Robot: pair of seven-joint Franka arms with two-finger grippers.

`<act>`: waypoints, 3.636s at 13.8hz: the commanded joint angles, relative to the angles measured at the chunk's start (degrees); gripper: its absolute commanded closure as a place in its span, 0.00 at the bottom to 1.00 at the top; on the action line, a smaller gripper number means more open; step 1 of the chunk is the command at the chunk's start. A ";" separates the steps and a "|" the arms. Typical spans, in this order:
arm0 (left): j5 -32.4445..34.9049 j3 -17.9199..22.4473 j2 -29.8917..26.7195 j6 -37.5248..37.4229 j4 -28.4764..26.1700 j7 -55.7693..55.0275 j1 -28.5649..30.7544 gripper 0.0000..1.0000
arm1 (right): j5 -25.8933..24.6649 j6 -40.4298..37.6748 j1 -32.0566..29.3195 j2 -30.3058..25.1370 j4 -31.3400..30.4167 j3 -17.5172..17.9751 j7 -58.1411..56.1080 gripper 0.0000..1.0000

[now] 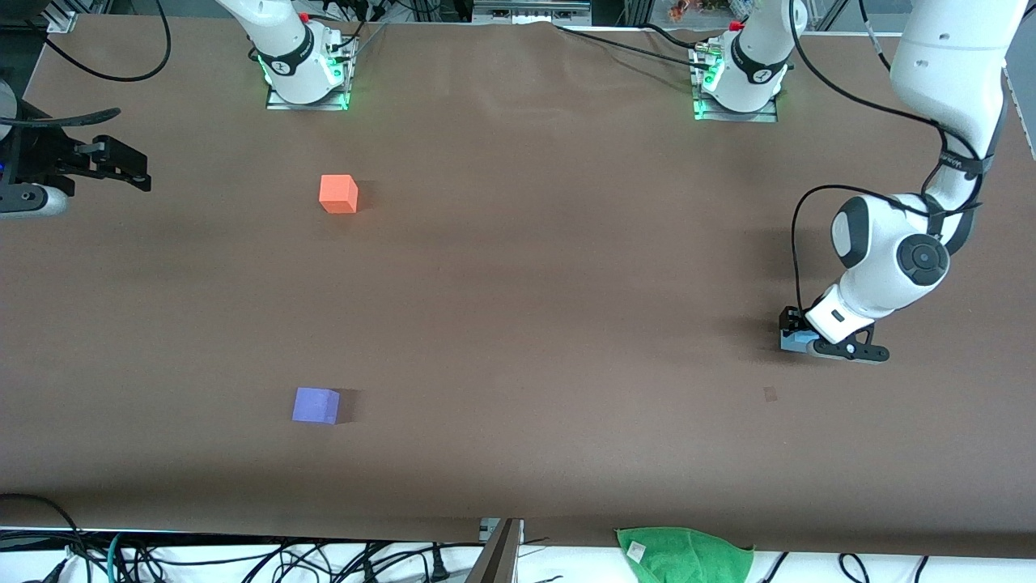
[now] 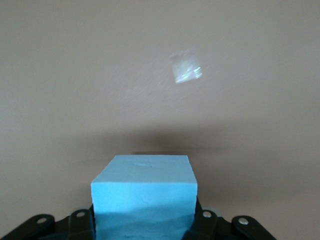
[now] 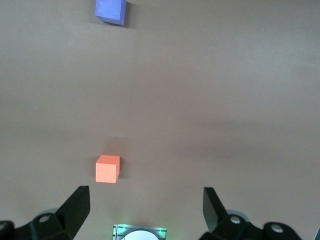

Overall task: Place blue block between orange and purple blocks
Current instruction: 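Carry the blue cube toward the table middle with the left gripper, then release the blue cube while the right gripper reaches toward it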

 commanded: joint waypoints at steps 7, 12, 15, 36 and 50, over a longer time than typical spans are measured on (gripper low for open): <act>-0.39 -16.71 -3.70 -27.77 15.41 -17.18 -5.14 0.92 | -0.13 0.82 -0.23 -0.32 -0.24 0.55 0.42 0.00; 0.41 -17.07 8.50 -27.07 26.99 -38.90 -23.24 0.92 | -0.13 0.91 -0.41 -0.06 -0.24 0.55 -0.10 0.00; 1.54 -16.37 13.61 -19.36 28.59 -44.19 -30.02 0.91 | -0.22 1.62 -0.41 -0.06 -0.24 0.55 -0.19 0.00; 10.07 -13.12 -4.02 -38.20 29.12 -57.66 -27.59 0.00 | 3.38 4.08 1.42 4.86 -0.68 0.63 0.60 0.00; -0.82 -6.54 -21.25 -51.67 28.79 -17.96 -4.90 0.00 | 4.53 16.99 21.55 16.80 -0.33 0.81 24.91 0.00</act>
